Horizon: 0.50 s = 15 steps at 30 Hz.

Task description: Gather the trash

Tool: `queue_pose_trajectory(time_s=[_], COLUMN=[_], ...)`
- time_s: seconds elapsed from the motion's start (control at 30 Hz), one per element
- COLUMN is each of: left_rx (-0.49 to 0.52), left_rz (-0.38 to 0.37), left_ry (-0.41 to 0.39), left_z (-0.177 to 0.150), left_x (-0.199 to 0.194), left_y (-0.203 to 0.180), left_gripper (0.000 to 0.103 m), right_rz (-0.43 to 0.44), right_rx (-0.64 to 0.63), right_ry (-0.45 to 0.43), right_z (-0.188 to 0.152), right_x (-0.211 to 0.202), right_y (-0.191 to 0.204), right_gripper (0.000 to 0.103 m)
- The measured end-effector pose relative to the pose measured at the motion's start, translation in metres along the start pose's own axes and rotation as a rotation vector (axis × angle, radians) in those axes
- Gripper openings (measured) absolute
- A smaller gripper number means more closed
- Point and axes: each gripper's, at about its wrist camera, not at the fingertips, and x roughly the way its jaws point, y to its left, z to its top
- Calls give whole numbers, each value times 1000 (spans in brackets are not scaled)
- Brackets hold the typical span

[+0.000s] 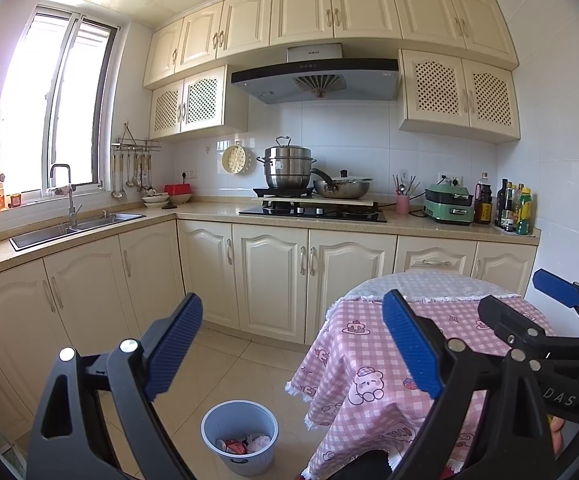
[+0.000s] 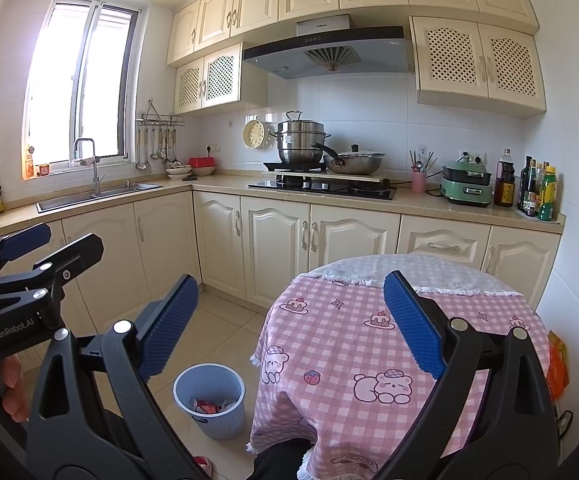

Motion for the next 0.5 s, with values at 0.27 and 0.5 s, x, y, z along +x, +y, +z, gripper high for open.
queue_pose_trajectory(time_s=[0.27, 0.5], left_rx=[0, 1], left_rz=[0, 3], left_ry=[2, 3], left_z=[0, -2], left_x=[1, 1], left_y=[-1, -1], left_gripper=[89, 89], right_rz=[0, 2], right_rx=[0, -1], right_ry=[2, 4], right_z=[0, 0], right_x=[1, 3], right_y=[1, 1], right_gripper=[92, 92])
